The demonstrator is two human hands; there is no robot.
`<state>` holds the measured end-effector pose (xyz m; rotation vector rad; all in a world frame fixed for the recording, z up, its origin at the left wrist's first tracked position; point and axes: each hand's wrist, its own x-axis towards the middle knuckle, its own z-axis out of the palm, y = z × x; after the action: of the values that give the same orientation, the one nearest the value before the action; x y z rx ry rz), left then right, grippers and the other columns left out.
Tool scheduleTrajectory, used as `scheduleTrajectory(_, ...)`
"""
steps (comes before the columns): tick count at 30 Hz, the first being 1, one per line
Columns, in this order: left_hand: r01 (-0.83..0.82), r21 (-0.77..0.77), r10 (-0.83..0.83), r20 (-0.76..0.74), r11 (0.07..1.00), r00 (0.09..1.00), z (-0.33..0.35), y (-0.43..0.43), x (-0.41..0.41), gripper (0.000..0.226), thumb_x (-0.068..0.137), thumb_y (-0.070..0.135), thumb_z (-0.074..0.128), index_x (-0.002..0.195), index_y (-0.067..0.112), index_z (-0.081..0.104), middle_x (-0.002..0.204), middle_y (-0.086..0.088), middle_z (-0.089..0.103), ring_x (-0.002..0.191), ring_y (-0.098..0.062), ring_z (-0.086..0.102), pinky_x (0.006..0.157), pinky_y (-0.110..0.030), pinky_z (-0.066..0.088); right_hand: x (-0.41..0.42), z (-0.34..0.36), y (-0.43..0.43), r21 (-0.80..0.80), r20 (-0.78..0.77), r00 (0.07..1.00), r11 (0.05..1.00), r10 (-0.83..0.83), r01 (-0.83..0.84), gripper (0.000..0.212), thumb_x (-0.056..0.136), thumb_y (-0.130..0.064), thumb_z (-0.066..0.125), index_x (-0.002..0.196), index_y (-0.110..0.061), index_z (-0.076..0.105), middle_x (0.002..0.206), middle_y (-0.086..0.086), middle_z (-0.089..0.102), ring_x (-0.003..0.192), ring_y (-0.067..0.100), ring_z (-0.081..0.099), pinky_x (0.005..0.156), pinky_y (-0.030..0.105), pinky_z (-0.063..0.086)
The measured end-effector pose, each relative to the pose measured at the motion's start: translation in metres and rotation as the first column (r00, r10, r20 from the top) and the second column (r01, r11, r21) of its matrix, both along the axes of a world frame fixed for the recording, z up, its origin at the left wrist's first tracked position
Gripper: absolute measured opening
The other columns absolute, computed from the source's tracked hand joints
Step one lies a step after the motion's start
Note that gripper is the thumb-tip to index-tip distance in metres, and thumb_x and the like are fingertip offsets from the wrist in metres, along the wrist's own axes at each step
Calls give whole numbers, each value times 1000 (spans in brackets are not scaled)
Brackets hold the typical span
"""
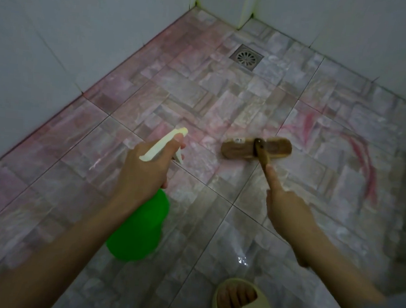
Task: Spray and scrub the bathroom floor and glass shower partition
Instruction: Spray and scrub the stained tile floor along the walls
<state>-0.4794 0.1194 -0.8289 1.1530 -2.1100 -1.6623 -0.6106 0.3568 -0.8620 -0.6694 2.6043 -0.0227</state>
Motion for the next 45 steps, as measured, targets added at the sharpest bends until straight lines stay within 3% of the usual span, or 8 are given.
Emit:
scheduleTrajectory(6, 9, -25, -10, -40, 1000, 999, 6, 8, -4, 32, 99, 48, 54, 86, 30, 78, 78, -19, 74, 46, -18, 58, 47, -24, 46, -82, -10, -47, -31, -33, 998, 998, 50, -51, 66, 101, -16, 33, 152, -33, -5, 79, 19, 60, 50, 21, 42, 51, 34, 39)
scheduleTrajectory(9, 14, -23, -16, -57, 1000, 998, 6, 7, -2, 29, 97, 56, 54, 83, 43, 77, 83, -20, 75, 54, -26, 66, 53, -38, 53, -16, 13, -19, -32, 69, 997, 999, -25, 27, 82, 96, -6, 35, 147, -43, -17, 66, 8, 53, 49, 18, 48, 43, 31, 40)
scheduleTrajectory(12, 12, -38, -13, -43, 999, 999, 5, 4, -2, 30, 90, 65, 51, 84, 48, 75, 86, -21, 75, 41, -17, 56, 50, -34, 50, 2, 3, -30, -37, 24, 997, 996, 79, -78, 81, 96, -5, 36, 149, -35, -18, 68, 7, 52, 50, 19, 47, 41, 29, 31)
scheduleTrajectory(17, -13, -60, 11, -35, 998, 999, 8, 3, 5, 33, 89, 67, 50, 84, 48, 76, 84, -22, 75, 40, -16, 55, 55, -28, 48, -90, -15, -75, -86, -22, 996, 993, 82, -83, 70, 99, -12, 34, 151, -36, -6, 88, 22, 60, 60, 26, 49, 57, 35, 41)
scheduleTrajectory(21, -46, -81, 43, -31, 996, 999, 12, -4, 12, 32, 98, 56, 51, 89, 39, 77, 78, -19, 75, 41, -16, 55, 49, -22, 47, -17, 6, -40, -76, 82, 995, 996, 52, -46, 81, 96, -7, 35, 147, -43, -17, 67, 7, 53, 50, 18, 49, 47, 33, 43)
scheduleTrajectory(30, -146, -80, 140, -80, 986, 987, 15, -22, 38, 45, 87, 70, 49, 87, 35, 78, 87, -12, 77, 51, -30, 65, 48, -28, 47, -19, -26, -85, -146, 30, 979, 970, 200, -194, 73, 100, -14, 36, 151, -35, -11, 67, 9, 51, 51, 23, 49, 52, 39, 45)
scheduleTrajectory(37, -253, -123, 251, -34, 960, 967, 18, -34, 71, 33, 97, 58, 51, 90, 38, 75, 90, 1, 79, 42, -21, 56, 47, -25, 47, -21, -37, -176, -221, -12, 938, 914, 347, -341, 70, 98, -8, 33, 153, -32, -5, 96, 17, 64, 53, 21, 42, 53, 31, 31)
scheduleTrajectory(45, -367, -148, 368, -23, 918, 930, 17, -53, 107, 43, 95, 63, 47, 89, 33, 77, 82, -16, 77, 39, -18, 56, 51, -27, 48, 40, 10, -149, -102, 74, 880, 881, 470, -462, 83, 94, -1, 34, 149, -38, -15, 77, 2, 45, 57, 16, 41, 55, 30, 36)
